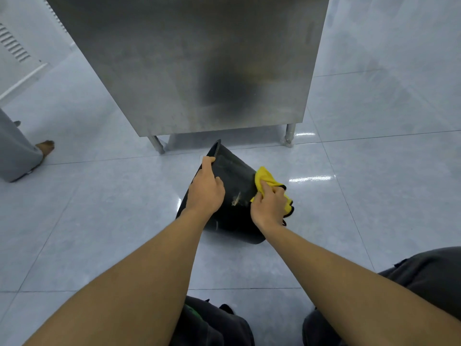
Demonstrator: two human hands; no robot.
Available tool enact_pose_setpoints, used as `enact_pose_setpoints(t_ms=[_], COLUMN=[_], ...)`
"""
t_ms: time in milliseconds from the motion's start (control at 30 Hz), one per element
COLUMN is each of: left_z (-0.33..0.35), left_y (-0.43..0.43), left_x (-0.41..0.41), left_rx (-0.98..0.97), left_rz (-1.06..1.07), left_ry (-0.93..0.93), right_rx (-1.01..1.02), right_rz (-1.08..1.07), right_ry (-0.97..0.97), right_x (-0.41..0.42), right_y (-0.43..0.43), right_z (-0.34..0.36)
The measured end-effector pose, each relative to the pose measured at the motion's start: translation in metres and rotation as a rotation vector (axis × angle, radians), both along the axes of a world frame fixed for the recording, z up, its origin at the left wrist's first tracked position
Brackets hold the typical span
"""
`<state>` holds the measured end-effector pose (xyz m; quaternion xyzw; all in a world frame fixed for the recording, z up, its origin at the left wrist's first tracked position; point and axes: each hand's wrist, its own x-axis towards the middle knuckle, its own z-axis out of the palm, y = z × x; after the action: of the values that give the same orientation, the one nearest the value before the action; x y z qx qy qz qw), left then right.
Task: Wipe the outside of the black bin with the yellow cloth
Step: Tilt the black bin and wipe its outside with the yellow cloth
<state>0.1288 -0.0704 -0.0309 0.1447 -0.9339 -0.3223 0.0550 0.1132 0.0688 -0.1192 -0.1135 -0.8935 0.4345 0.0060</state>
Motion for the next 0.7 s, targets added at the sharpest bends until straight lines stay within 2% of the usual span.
enact_pose_setpoints(t_ms=[167, 300, 400, 500, 600, 700], left_z=[-0.001, -0.002, -0.002, -0.005, -0.005, -0.004], left_y=[0.003, 0.002, 0.004, 0.005, 0.002, 0.005], left_x=[-0.006, -0.006, -0.005, -0.004, -0.004, -0.003], left_rx=[0.082, 0.103, 0.098, 0.038, -0.051, 0.024], left_rz=[0.008, -0.044, -0.02, 0.072, 0.048, 0.009], left_ry=[0.041, 0.098, 0.115, 0.022, -0.078, -0.094], right_rx=[-0.135, -0.12, -0.041, -0.011, -0.071, -0.143], right_rz=[0.344, 0.398, 0.284, 0.141, 0.01, -0.088], right_ry=[0.332, 0.381, 0.308, 0.136, -0.016, -0.077], right_x=[0.0, -0.003, -0.006, -0.005, -0.005, -0.004], right_y=[-0.042, -0.039, -0.022, 0.0, 0.02, 0.016], right_z=[0.028, 0.027, 0.014, -0.006, -0.022, -0.016])
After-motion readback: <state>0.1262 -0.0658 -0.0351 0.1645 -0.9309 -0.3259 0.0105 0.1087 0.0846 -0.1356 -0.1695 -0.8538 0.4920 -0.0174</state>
